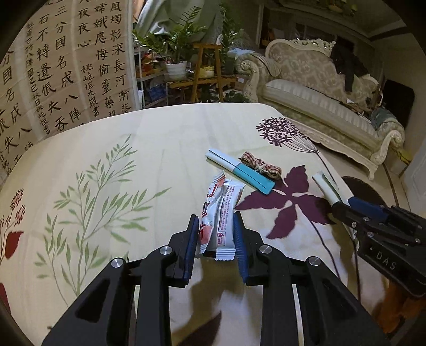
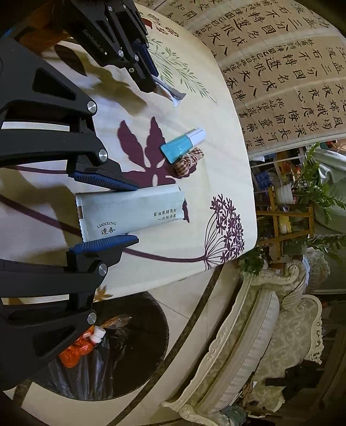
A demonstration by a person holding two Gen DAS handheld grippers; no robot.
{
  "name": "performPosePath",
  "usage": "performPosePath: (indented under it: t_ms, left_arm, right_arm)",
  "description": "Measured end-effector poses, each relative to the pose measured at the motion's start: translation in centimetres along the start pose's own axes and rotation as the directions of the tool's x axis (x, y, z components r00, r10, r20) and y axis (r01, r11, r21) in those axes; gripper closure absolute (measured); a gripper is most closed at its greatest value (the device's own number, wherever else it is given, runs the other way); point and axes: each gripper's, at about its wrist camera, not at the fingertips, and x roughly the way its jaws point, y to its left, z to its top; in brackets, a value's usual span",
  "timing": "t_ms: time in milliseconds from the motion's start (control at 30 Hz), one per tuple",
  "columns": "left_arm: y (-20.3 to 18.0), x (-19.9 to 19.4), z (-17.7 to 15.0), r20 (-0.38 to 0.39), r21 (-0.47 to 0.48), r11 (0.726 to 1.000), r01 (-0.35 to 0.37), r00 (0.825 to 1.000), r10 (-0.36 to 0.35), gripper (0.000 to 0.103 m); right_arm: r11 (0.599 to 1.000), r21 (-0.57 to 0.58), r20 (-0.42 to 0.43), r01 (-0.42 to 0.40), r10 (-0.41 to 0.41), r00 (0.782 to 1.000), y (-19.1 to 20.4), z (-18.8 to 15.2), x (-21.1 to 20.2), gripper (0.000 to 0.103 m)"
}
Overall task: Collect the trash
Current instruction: 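Carry the packet and wrapper over the black bin and release both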
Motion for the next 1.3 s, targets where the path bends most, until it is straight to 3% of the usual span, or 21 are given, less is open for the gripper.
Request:
performPosePath:
  t_ms: [567,1033,1300]
  left_arm:
    - [-3.9,-3.2,-1.8,0.049,0.022,0.999,0.05,0.998,-0.051,0.076]
    - [-10.0,-4.7,-2.3,0.085,0.102,0.986,0.134,0.986,-0.143,0.076]
    - [-14.2,-4.6,-3.1,0.068,0.156,0.969,0.191,0.977,-0.204,0.076]
  right_arm:
    - [0.997,0.052,0.053,0.064,-0.067,0.996,-2.7,-3.1,-5.1,0.07]
    - [0.977,0.151,0.094,0.153,-0.168,0.981,-7.6,-5.6,-8.7,0.07]
    - [0.953,0.218,0.104,0.209,-0.235,0.966,-10.9,-7.0,-10.1,0.07]
